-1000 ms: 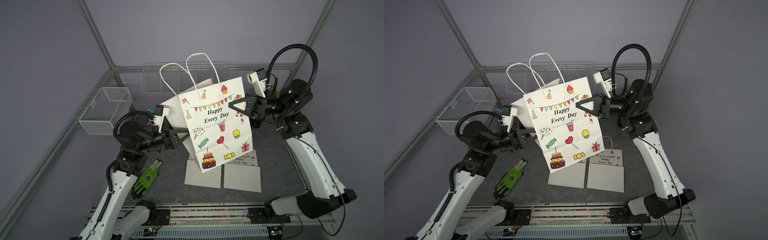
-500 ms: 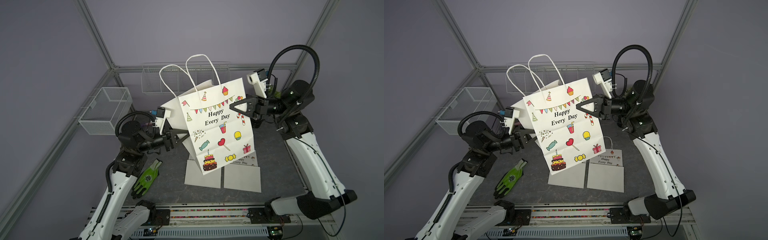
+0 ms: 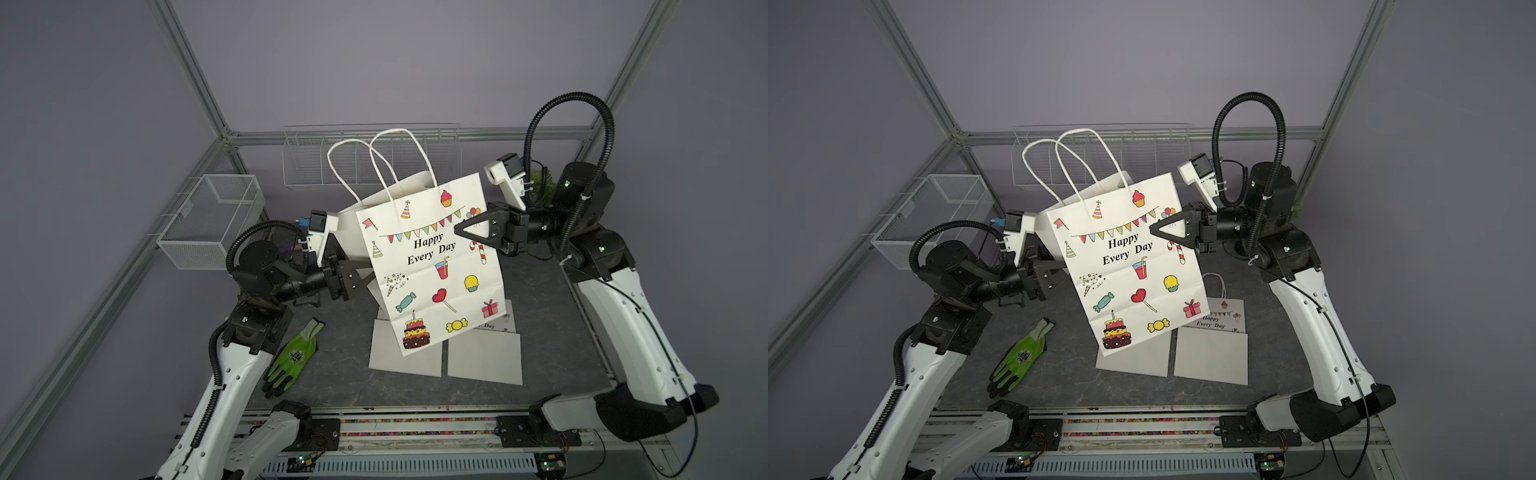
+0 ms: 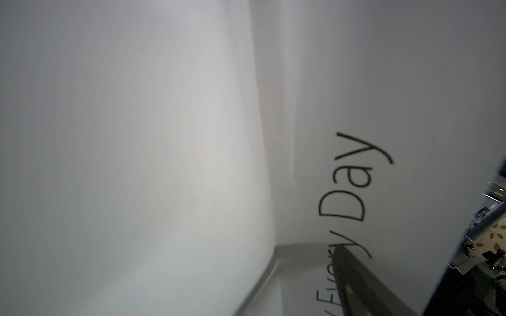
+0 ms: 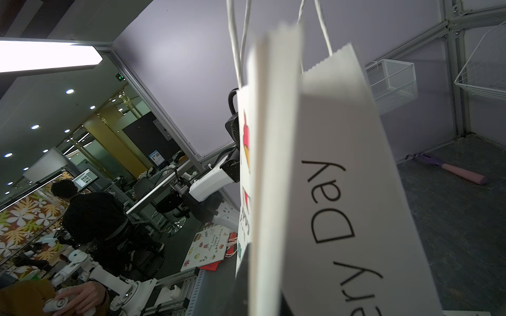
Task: Put away the paper bag
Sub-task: Press the paper bag.
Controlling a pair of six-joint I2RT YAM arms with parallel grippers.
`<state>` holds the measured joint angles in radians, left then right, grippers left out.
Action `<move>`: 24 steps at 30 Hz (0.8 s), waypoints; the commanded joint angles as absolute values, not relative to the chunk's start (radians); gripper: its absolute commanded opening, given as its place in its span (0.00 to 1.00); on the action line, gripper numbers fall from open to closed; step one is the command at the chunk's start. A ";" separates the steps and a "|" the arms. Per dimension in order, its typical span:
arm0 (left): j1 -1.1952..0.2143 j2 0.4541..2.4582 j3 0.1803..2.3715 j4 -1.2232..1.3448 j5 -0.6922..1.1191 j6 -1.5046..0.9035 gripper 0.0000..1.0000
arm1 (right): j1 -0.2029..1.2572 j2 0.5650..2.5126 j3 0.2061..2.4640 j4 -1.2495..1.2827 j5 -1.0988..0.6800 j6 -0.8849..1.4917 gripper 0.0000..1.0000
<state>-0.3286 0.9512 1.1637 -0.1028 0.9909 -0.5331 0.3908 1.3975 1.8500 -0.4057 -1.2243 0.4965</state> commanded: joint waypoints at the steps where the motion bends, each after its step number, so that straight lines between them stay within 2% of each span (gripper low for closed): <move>1: -0.333 0.919 1.205 -0.102 0.987 -0.525 0.92 | 0.397 1.397 1.897 -0.571 -1.178 0.341 0.07; 11: -0.334 0.839 1.184 0.052 1.059 -0.617 1.00 | 0.396 1.383 1.890 -0.591 -1.158 0.314 0.07; 24: -0.335 0.847 1.179 0.107 1.070 -0.663 1.00 | 0.426 1.379 1.892 -0.618 -1.093 0.282 0.07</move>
<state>-0.3286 0.8337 1.1694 0.0711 1.0561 -0.6273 0.4030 1.3968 1.8816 -0.5922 -1.1336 0.3309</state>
